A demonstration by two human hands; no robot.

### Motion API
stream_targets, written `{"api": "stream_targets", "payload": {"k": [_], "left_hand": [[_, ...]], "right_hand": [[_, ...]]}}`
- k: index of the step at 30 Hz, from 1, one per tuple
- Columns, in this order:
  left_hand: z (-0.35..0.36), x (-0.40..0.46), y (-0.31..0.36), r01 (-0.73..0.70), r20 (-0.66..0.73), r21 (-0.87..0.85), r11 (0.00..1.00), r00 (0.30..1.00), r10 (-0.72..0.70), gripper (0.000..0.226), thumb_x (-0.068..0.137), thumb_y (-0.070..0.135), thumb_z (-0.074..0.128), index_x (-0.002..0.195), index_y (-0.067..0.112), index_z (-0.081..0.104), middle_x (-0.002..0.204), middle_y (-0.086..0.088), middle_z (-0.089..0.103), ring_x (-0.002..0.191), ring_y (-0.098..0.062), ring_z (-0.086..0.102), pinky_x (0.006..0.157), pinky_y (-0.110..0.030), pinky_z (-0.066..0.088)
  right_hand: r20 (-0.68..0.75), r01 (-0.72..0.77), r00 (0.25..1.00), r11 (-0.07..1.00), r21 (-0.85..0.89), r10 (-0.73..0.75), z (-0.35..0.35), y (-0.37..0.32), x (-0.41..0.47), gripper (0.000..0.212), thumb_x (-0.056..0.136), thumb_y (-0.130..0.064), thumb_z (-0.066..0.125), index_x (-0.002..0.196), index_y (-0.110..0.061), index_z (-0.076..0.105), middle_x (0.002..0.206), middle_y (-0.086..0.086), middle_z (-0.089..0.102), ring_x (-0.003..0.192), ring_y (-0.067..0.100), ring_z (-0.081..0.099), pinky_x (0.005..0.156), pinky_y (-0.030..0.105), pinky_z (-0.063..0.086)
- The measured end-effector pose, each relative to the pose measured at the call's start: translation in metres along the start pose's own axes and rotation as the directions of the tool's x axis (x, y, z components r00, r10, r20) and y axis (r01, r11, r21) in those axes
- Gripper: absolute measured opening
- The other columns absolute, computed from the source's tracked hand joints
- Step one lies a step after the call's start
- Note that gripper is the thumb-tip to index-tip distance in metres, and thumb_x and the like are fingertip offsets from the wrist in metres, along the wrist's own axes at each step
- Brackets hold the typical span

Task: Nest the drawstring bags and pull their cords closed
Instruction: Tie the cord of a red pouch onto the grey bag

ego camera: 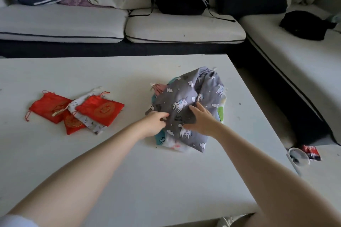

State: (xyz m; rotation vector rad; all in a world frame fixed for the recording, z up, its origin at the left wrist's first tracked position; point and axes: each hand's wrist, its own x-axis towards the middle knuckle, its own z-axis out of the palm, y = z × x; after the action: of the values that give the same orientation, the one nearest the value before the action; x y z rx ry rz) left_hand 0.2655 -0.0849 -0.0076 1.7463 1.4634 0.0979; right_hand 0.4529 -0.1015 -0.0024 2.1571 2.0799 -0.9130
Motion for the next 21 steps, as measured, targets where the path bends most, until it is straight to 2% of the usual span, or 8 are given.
{"api": "stream_targets", "payload": {"k": [5,8,9,11,13,15,18,21], "left_hand": [[0.012,0.022,-0.001,0.018,0.014,-0.008,1.000,1.000,-0.018,0.047,0.095,0.010,0.039,0.141,0.015,0.037,0.152,-0.010,0.022,0.139,-0.026,0.024,0.112,-0.028,0.017],[0.010,0.032,-0.004,-0.026,0.007,-0.063,0.998,1.000,0.026,0.044,0.095,0.004,0.038,0.138,0.010,0.041,0.151,-0.008,0.025,0.140,-0.023,0.023,0.110,-0.023,0.017],[0.007,0.033,-0.006,-0.045,-0.005,-0.094,0.995,0.999,0.045,0.043,0.094,0.002,0.038,0.136,0.009,0.044,0.149,-0.007,0.029,0.139,-0.023,0.026,0.108,-0.021,0.019],[-0.005,0.030,-0.015,-0.044,-0.037,-0.168,0.985,0.999,0.038,0.041,0.094,0.001,0.040,0.133,0.009,0.047,0.143,-0.007,0.040,0.132,-0.024,0.037,0.103,-0.024,0.029],[-0.020,0.026,-0.034,-0.007,-0.112,-0.213,0.977,0.994,-0.018,0.038,0.093,0.004,0.044,0.131,0.009,0.050,0.136,-0.009,0.050,0.124,-0.025,0.047,0.098,-0.027,0.037],[-0.038,0.023,-0.060,0.014,-0.236,-0.202,0.979,0.970,-0.063,0.035,0.091,0.003,0.047,0.125,0.007,0.055,0.131,-0.011,0.055,0.120,-0.024,0.052,0.095,-0.025,0.039],[-0.067,0.016,-0.101,0.086,-0.437,-0.105,0.991,0.891,-0.124,0.027,0.086,0.001,0.050,0.108,-0.002,0.065,0.116,-0.020,0.064,0.111,-0.031,0.058,0.087,-0.026,0.040],[-0.085,0.010,-0.139,0.209,-0.534,-0.132,0.969,0.809,-0.247,0.030,0.087,0.008,0.048,0.111,0.007,0.066,0.127,-0.021,0.053,0.117,-0.035,0.051,0.101,-0.034,0.039]], "right_hand": [[0.026,-0.040,0.999,0.998,-0.048,0.041,0.003,0.010,0.021,0.099,0.076,-0.048,0.069,0.149,-0.026,0.006,0.158,-0.001,-0.011,0.146,0.025,0.001,0.116,0.044,0.013],[0.005,-0.069,0.998,0.994,-0.086,0.070,-0.001,0.011,0.033,0.096,0.078,-0.047,0.068,0.149,-0.023,0.009,0.158,0.002,-0.005,0.144,0.028,0.007,0.115,0.045,0.019],[-0.005,-0.087,0.996,0.991,-0.106,0.087,-0.003,0.007,0.035,0.091,0.078,-0.047,0.068,0.148,-0.021,0.016,0.158,0.004,0.001,0.143,0.031,0.013,0.113,0.046,0.024],[-0.094,-0.101,0.992,0.982,-0.159,0.087,-0.008,-0.008,0.039,0.072,0.078,-0.048,0.066,0.135,-0.014,0.038,0.145,0.010,0.029,0.131,0.034,0.033,0.102,0.047,0.038],[-0.254,-0.052,0.967,0.986,-0.156,0.011,-0.012,-0.033,0.041,0.049,0.083,-0.047,0.060,0.116,-0.011,0.053,0.121,0.009,0.047,0.113,0.032,0.049,0.089,0.044,0.048],[-0.352,0.062,0.932,0.995,-0.076,-0.085,-0.011,-0.062,0.042,0.033,0.089,-0.038,0.054,0.103,-0.008,0.060,0.111,0.009,0.051,0.096,0.030,0.057,0.080,0.041,0.052],[-0.358,0.223,0.911,0.975,0.015,-0.203,-0.002,-0.104,0.047,0.018,0.090,-0.020,0.048,0.085,-0.007,0.059,0.105,0.015,0.055,0.090,0.031,0.056,0.073,0.034,0.047],[-0.299,0.294,0.914,0.956,0.025,-0.273,0.011,-0.128,0.056,0.019,0.090,-0.015,0.048,0.091,-0.005,0.064,0.109,0.017,0.058,0.093,0.031,0.058,0.073,0.028,0.041]]}}
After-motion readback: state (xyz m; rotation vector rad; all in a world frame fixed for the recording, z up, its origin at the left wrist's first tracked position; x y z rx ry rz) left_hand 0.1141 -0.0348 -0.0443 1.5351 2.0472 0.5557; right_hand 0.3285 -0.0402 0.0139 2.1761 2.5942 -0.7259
